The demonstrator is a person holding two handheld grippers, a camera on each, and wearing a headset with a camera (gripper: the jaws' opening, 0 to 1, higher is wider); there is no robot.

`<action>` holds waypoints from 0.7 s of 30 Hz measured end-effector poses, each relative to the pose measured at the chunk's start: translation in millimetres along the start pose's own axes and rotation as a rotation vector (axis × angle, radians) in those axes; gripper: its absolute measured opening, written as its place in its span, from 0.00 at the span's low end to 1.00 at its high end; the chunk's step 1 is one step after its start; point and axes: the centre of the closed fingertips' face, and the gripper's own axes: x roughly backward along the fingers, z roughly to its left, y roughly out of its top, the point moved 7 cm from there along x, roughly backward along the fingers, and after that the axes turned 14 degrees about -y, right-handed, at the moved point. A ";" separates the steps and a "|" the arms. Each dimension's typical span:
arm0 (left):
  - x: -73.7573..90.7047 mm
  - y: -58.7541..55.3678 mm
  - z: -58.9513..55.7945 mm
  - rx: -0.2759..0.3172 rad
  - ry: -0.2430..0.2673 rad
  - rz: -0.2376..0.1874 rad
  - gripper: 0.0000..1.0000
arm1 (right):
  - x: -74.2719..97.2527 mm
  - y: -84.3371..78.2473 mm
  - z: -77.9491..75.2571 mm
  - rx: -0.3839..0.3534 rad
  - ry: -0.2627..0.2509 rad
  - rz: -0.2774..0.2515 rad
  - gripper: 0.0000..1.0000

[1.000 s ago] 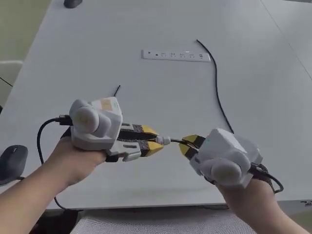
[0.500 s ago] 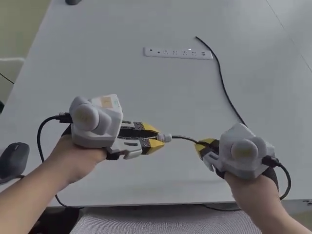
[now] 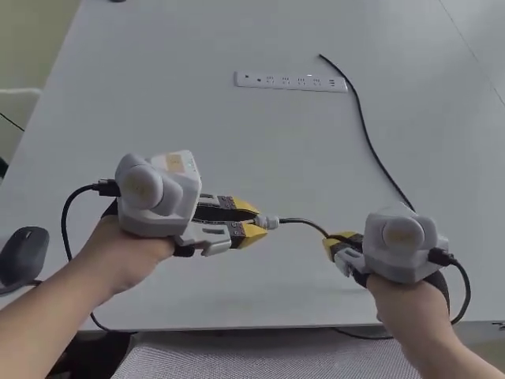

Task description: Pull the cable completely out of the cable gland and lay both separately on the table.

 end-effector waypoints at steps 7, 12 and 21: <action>3.1 1.0 3.1 0.006 0.009 -0.013 0.15 | 7.6 3.9 -2.5 -0.014 0.006 -0.022 0.02; 4.2 1.3 5.1 0.011 0.011 -0.013 0.15 | 12.3 4.9 -2.8 0.019 0.009 -0.039 0.03; 3.5 -0.2 4.2 0.015 0.012 -0.002 0.15 | 20.4 8.0 1.6 0.049 0.031 -0.066 0.12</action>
